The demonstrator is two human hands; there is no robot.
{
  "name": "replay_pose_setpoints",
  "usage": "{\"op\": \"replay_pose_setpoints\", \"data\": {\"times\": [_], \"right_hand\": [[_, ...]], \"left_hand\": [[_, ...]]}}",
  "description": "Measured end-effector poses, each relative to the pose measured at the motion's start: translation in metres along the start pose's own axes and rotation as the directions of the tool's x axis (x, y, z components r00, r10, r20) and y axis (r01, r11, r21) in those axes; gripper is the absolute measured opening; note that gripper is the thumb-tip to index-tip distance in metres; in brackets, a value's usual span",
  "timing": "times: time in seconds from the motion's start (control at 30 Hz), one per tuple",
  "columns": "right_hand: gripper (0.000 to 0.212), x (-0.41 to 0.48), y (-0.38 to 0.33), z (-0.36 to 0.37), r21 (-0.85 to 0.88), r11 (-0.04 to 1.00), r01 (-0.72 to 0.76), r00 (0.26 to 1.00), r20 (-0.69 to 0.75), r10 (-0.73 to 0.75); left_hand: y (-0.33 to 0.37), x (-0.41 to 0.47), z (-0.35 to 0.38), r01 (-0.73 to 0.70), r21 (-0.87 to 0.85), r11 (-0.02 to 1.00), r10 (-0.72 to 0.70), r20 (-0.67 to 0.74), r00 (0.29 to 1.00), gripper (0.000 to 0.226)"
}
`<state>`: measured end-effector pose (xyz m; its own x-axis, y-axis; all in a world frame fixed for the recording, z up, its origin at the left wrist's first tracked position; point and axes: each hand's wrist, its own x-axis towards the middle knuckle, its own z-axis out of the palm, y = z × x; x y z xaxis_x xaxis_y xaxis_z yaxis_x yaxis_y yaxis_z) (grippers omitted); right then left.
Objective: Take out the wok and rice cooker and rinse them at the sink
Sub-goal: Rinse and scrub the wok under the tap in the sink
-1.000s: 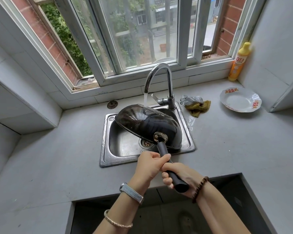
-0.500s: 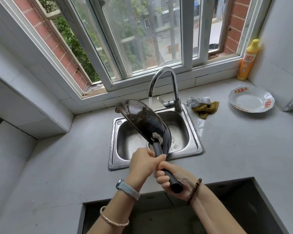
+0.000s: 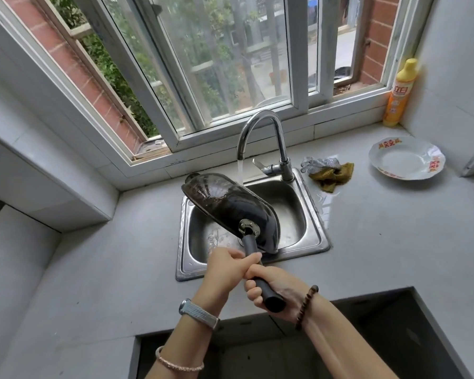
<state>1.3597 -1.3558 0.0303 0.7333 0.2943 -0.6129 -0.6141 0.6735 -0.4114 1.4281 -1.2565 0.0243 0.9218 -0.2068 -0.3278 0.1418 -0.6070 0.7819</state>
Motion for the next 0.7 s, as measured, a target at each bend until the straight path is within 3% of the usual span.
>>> {"op": "replay_pose_setpoints", "data": {"times": [0.17, 0.37, 0.7], "right_hand": [[0.008, -0.007, -0.017, -0.009, 0.010, 0.999, -0.039, 0.999, -0.004, 0.039], [0.007, -0.014, -0.041, -0.024, -0.039, 0.998, -0.052, 0.998, -0.043, 0.050], [0.010, -0.012, -0.075, -0.042, -0.015, 0.995, -0.097, 0.995, -0.034, 0.096]], "left_hand": [[0.011, 0.007, 0.011, 0.023, -0.021, 1.000, -0.023, 0.006, 1.000, 0.045], [0.030, 0.015, 0.029, 0.067, -0.064, 0.996, -0.062, 0.076, 0.995, 0.027], [0.045, 0.036, 0.051, 0.144, -0.131, 0.981, -0.131, 0.100, 0.986, 0.031]]}}
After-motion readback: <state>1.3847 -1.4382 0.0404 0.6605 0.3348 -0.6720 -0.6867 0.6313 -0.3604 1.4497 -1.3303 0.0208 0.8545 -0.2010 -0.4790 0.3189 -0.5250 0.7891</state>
